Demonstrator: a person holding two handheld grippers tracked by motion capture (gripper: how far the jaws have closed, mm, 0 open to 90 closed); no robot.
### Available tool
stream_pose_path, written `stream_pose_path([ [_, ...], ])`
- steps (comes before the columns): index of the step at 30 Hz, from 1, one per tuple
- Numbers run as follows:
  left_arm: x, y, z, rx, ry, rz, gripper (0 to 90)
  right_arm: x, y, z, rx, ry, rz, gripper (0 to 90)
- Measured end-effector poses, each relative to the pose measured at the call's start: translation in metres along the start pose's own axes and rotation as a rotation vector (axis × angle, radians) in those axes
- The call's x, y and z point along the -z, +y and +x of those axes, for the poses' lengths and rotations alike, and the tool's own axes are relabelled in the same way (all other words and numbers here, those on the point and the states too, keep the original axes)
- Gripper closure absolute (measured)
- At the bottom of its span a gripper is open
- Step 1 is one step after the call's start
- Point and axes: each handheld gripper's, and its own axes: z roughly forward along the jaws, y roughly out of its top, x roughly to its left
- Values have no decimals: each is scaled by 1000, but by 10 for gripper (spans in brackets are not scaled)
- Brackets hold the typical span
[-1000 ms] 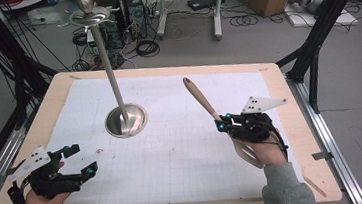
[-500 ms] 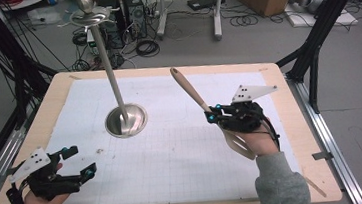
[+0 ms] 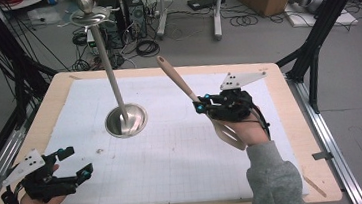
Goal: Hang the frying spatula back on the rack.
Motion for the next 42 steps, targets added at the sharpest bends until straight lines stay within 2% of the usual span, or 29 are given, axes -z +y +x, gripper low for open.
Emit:
stream_pose_path([
  [5, -1, 0, -2, -1, -3, 5, 66, -7, 14, 3, 11, 5, -1, 782],
  [11, -4, 3, -5, 14, -13, -25, 66, -16, 30, 6, 24, 6, 9, 782],
  [20, -8, 1, -9, 14, -7, -12, 66, -26, 46, 6, 31, 33, -4, 782],
  [30, 2, -2, -9, 13, 26, -12, 66, -32, 60, 2, 24, 40, -23, 782],
  [42, 13, -7, -9, 17, 51, -5, 66, -37, 81, 3, 42, 63, -46, 782],
])
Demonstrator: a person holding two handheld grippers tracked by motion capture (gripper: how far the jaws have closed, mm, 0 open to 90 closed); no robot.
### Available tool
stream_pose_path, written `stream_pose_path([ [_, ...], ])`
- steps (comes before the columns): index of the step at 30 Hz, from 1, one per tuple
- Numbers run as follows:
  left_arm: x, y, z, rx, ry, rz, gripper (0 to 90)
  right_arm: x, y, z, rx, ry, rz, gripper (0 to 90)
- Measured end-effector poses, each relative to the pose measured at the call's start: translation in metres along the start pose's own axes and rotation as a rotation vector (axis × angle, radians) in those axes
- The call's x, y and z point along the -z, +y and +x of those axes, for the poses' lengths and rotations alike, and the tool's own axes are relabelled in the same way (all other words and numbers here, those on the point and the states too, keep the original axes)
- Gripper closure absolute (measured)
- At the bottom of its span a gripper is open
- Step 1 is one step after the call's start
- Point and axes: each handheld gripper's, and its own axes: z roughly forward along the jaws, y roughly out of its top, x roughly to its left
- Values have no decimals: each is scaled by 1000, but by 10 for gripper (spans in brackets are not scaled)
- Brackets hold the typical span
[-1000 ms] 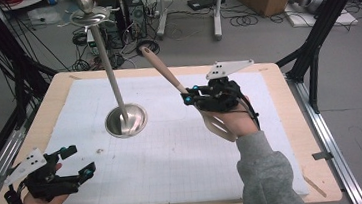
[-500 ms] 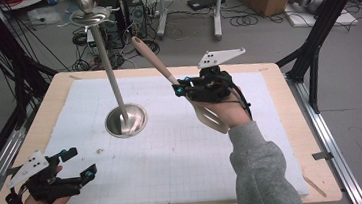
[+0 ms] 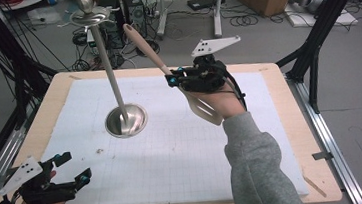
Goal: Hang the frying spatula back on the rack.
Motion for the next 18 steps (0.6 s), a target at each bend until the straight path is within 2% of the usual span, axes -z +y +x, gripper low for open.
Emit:
stream_pose_path([
  [8, 5, -2, 1, 6, 6, -1, 66, -5, 11, 0, 0, 3, -13, 782],
  [10, 6, -4, 2, 7, 2, 4, 66, -8, 11, -1, 3, -7, -2, 782],
  [18, 12, -6, 3, 15, 15, 6, 66, -13, 15, -2, -6, 32, -34, 782],
])
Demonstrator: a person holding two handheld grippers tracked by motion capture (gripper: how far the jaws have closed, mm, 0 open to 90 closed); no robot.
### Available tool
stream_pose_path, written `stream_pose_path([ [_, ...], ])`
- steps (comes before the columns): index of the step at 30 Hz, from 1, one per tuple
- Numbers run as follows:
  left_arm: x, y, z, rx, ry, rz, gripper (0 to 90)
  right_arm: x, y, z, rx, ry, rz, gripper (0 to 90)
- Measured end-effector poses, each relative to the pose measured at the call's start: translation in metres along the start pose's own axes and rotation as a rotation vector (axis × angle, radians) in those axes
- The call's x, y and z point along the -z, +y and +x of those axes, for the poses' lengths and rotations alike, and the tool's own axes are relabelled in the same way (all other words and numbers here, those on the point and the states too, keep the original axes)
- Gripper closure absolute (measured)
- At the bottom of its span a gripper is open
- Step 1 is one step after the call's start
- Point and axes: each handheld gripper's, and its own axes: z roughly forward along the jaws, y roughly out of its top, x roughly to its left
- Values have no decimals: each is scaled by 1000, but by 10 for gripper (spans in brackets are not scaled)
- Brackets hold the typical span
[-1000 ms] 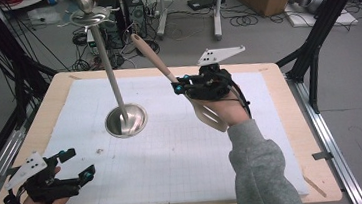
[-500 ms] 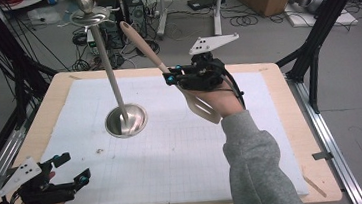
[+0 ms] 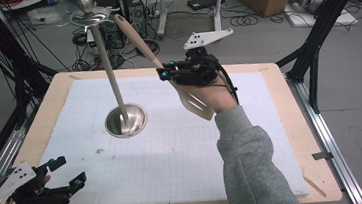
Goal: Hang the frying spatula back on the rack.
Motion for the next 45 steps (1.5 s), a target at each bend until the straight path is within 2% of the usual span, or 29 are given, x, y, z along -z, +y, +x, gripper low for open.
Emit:
stream_pose_path([
  [9, 6, -2, 0, 0, 14, -3, 66, -6, 6, 2, 7, -4, 17, 782],
  [13, 6, -6, 2, -3, 30, 24, 66, -6, 5, 1, 3, 6, 21, 782],
  [17, 8, -8, 3, 1, 35, 27, 66, -6, 5, 1, 4, 7, 22, 782],
  [30, 8, -6, 1, -5, 32, 21, 66, -9, 1, 0, 0, 4, 39, 782],
  [35, 8, -6, 1, -2, 16, 13, 65, -12, 1, 0, -5, 9, 42, 782],
  [45, 9, -7, 0, -3, 21, 16, 65, -18, 0, -1, -6, 3, 51, 782],
])
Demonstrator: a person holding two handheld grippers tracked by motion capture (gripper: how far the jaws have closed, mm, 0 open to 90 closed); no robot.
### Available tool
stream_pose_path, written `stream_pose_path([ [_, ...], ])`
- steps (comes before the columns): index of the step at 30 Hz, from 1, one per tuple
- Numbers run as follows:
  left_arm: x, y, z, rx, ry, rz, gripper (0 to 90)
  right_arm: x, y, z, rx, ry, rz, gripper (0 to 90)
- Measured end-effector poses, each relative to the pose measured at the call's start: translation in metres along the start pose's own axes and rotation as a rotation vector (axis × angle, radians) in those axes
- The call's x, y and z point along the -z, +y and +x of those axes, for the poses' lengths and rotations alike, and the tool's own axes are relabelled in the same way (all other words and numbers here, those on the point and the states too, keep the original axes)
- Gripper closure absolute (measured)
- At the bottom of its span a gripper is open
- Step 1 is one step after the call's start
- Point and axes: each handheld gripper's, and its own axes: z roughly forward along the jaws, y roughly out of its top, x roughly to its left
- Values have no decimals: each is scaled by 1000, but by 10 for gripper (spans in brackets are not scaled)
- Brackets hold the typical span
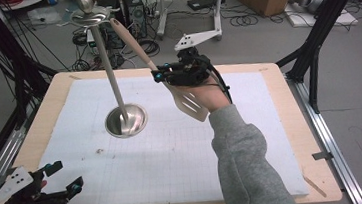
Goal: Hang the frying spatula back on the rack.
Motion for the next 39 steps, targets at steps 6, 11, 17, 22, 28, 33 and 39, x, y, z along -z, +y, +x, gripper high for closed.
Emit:
stream_pose_path([
  [6, 1, -1, 0, 2, 1, 0, 65, -7, 0, 0, -1, 1, 8, 782],
  [11, 2, -1, 0, 6, 1, -5, 66, -14, 1, 1, -1, 3, 17, 782],
  [17, 3, -1, 0, 6, 4, -7, 66, -23, 0, 1, -1, 3, 32, 782],
  [22, 2, -1, 0, 3, 6, 0, 66, -30, 0, 2, 5, -1, 38, 782],
  [28, 1, 0, 0, -1, 4, -3, 66, -39, 0, 2, 4, -4, 51, 782],
  [33, -1, -1, 0, 1, 3, 3, 65, -46, -1, 2, 0, 1, 59, 782],
  [39, -1, -1, 0, 1, 2, 2, 65, -53, -1, 3, 0, -2, 61, 782],
])
